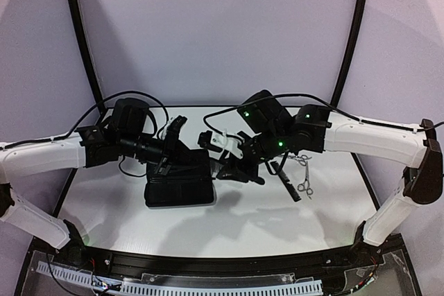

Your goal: Sort the hair-cutting tools

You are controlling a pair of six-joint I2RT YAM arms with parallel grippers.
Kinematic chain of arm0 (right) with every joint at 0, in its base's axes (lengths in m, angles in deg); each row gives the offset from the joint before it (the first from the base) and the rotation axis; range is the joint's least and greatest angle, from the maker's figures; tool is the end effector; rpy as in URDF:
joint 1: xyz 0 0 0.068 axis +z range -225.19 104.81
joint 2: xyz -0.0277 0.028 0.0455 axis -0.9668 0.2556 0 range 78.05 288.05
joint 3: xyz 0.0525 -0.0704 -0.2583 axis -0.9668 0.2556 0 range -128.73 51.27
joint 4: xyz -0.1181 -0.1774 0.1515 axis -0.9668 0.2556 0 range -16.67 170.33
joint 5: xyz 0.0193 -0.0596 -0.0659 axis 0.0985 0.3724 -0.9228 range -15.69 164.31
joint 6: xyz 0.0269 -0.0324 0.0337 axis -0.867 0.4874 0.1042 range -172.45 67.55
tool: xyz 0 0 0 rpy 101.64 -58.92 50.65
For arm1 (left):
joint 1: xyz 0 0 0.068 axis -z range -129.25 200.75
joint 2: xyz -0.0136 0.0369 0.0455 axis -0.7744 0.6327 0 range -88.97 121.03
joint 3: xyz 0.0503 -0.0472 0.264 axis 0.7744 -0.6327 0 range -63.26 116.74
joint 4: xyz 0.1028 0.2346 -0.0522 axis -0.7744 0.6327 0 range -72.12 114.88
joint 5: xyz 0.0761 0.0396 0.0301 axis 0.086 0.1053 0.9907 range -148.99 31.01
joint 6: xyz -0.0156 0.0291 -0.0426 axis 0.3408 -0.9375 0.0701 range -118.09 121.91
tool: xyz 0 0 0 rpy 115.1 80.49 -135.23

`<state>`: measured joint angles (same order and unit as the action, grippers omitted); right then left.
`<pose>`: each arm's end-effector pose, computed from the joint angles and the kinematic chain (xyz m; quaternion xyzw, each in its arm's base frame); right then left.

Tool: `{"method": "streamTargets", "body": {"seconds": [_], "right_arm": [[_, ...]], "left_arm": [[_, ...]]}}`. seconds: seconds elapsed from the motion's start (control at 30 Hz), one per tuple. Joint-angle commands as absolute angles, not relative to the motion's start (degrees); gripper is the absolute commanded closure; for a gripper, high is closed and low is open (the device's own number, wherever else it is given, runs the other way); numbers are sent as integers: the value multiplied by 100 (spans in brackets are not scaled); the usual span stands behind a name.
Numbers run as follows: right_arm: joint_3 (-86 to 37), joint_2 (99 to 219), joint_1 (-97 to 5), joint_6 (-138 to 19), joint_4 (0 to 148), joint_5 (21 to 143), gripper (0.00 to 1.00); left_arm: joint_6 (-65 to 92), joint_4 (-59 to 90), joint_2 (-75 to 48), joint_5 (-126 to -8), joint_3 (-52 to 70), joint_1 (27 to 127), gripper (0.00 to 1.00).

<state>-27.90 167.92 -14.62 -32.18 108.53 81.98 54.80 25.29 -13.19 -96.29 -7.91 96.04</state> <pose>0.1665 0.3049 0.3125 -0.6187 0.6877 0.1873 0.3303 0.1930 -0.2256 0.2925 0.1110 0.8205 -0.5491 0.1135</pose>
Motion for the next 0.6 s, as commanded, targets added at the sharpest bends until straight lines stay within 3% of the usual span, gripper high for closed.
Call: {"method": "streamTargets", "body": {"seconds": [0.0, 0.23, 0.43, 0.57], "right_arm": [[-2595, 16542, -1422, -3742, 10404, 7652, 2], [-1200, 15004, -1847, -5567, 9390, 8418, 1], [-40, 14342, -3077, -8079, 7818, 10783, 1], [-38, 14398, -3194, -8774, 7651, 11338, 1]], "left_arm": [[5144, 2206, -1742, -9433, -962, 9644, 99], [4762, 1243, -2646, -9011, -1780, 9646, 99], [4576, 574, -3487, -8917, -2469, 9645, 99], [4432, 458, -3945, -8942, -2669, 9647, 99]]}}
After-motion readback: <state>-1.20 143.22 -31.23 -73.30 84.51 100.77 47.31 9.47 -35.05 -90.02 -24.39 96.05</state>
